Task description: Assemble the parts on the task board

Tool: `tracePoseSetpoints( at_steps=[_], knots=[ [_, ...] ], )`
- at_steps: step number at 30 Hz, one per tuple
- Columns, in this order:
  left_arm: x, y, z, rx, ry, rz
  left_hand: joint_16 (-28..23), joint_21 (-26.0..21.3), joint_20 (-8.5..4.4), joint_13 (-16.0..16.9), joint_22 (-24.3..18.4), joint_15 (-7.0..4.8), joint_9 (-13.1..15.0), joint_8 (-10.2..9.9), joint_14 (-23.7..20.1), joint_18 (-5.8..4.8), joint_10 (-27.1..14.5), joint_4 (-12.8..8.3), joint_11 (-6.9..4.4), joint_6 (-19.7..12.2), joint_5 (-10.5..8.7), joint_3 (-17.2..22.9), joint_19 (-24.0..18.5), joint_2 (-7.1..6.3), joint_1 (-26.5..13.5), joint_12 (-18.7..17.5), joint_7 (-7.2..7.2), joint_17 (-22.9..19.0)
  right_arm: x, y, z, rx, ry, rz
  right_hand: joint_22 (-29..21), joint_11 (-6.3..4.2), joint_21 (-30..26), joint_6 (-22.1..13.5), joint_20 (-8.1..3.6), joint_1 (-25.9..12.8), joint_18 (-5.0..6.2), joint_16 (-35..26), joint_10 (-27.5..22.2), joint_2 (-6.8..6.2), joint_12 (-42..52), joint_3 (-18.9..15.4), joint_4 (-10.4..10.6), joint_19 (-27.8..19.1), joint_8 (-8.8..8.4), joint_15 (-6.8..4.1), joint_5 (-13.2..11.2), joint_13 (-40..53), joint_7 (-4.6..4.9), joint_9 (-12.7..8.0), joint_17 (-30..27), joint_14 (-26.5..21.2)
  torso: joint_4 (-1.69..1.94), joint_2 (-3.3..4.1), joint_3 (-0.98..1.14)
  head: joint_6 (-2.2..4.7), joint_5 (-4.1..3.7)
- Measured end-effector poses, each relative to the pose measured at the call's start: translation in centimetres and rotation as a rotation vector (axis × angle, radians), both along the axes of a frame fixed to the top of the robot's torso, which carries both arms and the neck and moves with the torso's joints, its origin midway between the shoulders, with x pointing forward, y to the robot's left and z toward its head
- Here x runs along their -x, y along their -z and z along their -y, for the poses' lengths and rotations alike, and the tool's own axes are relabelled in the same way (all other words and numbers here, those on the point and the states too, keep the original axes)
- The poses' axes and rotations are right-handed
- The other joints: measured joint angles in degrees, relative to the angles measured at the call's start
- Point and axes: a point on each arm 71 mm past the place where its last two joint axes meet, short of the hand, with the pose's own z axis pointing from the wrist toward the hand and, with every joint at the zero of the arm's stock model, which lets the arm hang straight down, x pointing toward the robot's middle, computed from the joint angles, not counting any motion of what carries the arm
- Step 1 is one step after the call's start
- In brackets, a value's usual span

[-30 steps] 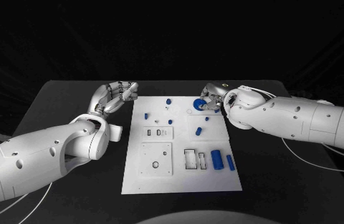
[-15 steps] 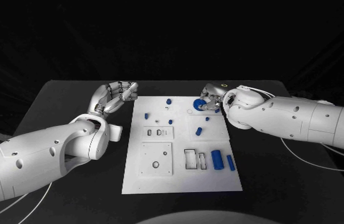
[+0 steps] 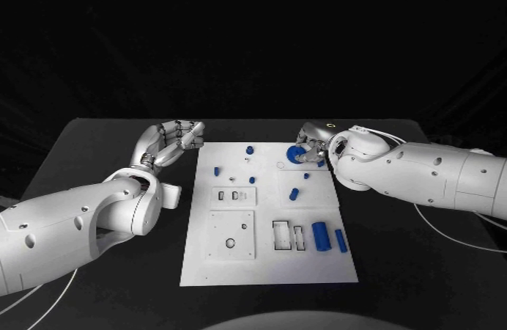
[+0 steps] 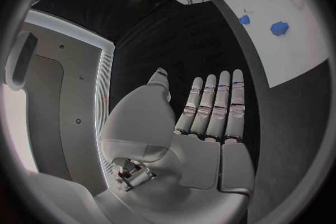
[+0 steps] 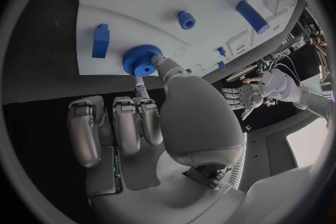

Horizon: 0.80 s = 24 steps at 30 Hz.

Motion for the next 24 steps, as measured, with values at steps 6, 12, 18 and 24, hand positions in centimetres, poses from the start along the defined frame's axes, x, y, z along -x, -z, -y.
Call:
tracePoseSetpoints(
  at_steps=[6,12,18,24],
  knots=[
    [0.0,0.0,0.0,0.000,-0.001,0.000,0.00,0.00,0.00,0.00,0.00,0.00,0.05,0.00,0.00,0.00,0.00,-0.01,0.00,0.00,0.00,-0.33,0.00,0.00,0.00,0.00,0.00,0.00,0.2,0.0,-0.1,-0.014,-0.002,0.017,0.00,0.00,0.00,0.21,0.00,0.68,0.00,0.00,0.00,0.08,0.00,0.35,-0.29,0.00,0.00,0.00,0.77,0.01,0.21,-0.03,-0.01,0.00,0.01,0.00,0.02,0.10,0.15],
    [0.0,0.0,-0.1,-0.001,-0.002,0.000,0.00,0.00,0.00,0.00,0.00,0.00,0.05,0.00,0.00,0.00,0.00,-0.01,0.00,0.00,0.00,-0.33,0.00,0.00,0.00,0.00,0.00,-0.01,0.5,-0.2,-0.3,-0.055,-0.008,0.051,-0.01,0.00,0.00,0.22,0.00,0.67,0.00,0.00,0.00,0.11,0.00,0.43,-0.22,0.00,0.00,0.00,0.97,0.01,0.22,-0.04,-0.01,0.00,-0.01,-0.01,0.02,0.35,0.41],
    [-0.1,0.1,-0.1,-0.003,-0.004,0.000,0.00,0.00,0.00,0.00,0.00,0.00,0.04,0.00,0.00,0.00,0.00,-0.01,0.00,0.00,0.00,-0.32,0.00,0.00,0.00,0.00,0.00,-0.01,1.0,-1.3,-1.0,-0.121,-0.031,0.099,-0.01,0.00,0.00,0.22,0.00,0.62,0.00,0.00,0.00,0.26,0.00,0.43,-0.22,0.00,0.00,0.01,1.21,0.00,0.22,-0.04,-0.01,0.00,-0.02,0.00,0.02,0.58,0.82],
    [-0.2,0.1,-0.1,-0.003,-0.004,0.000,0.00,0.00,0.00,0.00,0.00,0.00,0.04,0.00,0.00,0.00,0.00,-0.01,0.00,0.00,0.00,-0.32,0.00,0.00,0.00,0.00,0.00,-0.01,1.3,-2.5,-2.4,-0.177,-0.068,0.136,-0.02,0.00,0.00,0.22,0.00,0.34,0.00,0.00,0.00,0.54,0.00,0.42,-0.22,0.00,0.00,0.01,1.22,0.00,0.22,-0.04,-0.02,0.00,-0.05,0.03,0.02,0.60,1.26]
  ],
)
